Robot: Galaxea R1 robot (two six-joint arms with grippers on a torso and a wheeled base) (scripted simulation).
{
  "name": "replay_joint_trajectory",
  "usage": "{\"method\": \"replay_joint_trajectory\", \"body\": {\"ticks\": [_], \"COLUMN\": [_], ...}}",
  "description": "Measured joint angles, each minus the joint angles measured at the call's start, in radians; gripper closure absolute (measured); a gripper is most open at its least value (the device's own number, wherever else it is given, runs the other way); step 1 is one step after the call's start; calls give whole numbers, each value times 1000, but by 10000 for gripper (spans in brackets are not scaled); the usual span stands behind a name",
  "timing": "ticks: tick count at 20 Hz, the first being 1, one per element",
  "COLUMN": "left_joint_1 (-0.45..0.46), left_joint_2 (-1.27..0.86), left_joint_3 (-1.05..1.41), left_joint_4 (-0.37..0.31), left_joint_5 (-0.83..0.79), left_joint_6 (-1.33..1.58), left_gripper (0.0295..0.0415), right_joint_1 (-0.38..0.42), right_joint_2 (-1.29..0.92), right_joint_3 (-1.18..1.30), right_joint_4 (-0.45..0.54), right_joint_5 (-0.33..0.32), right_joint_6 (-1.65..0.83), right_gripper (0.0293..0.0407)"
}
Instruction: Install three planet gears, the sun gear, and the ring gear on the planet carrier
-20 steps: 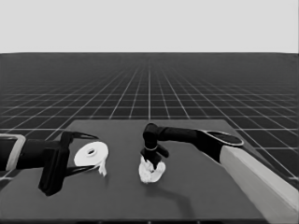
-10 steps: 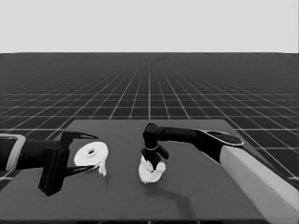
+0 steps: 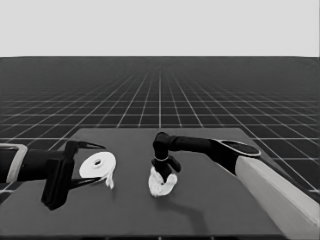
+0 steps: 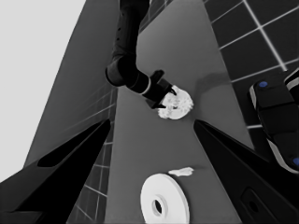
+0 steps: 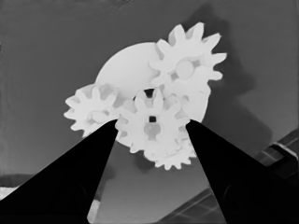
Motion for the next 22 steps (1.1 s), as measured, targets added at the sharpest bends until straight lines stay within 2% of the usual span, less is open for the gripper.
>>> {"method": "replay_joint_trajectory", "body": {"ticks": [6, 8, 9, 11, 16, 17, 18, 20, 22], "left_joint_1": [0, 0, 0, 0, 0, 0, 0, 0, 0], "left_joint_2": [0, 0, 0, 0, 0, 0, 0, 0, 0], "left_joint_3": [0, 0, 0, 0, 0, 0, 0, 0, 0], "left_joint_4": [0, 0, 0, 0, 0, 0, 0, 0, 0], "left_joint_5": [0, 0, 0, 0, 0, 0, 0, 0, 0], "left_joint_6": [0, 0, 0, 0, 0, 0, 0, 0, 0], "left_gripper": [326, 326, 326, 326, 326, 326, 326, 326, 326], "right_joint_1": [0, 0, 0, 0, 0, 49, 87, 122, 133], "right_joint_2": [0, 0, 0, 0, 0, -9, -11, -14, -15], "right_joint_3": [0, 0, 0, 0, 0, 38, 56, 68, 70], "right_joint_4": [0, 0, 0, 0, 0, 44, 71, 100, 111], "right_joint_5": [0, 0, 0, 0, 0, -26, -36, -38, -38], "right_joint_6": [63, 73, 75, 77, 78, -315, -563, -798, -881], "right_gripper": [391, 331, 320, 316, 315, 307, 309, 314, 315]}}
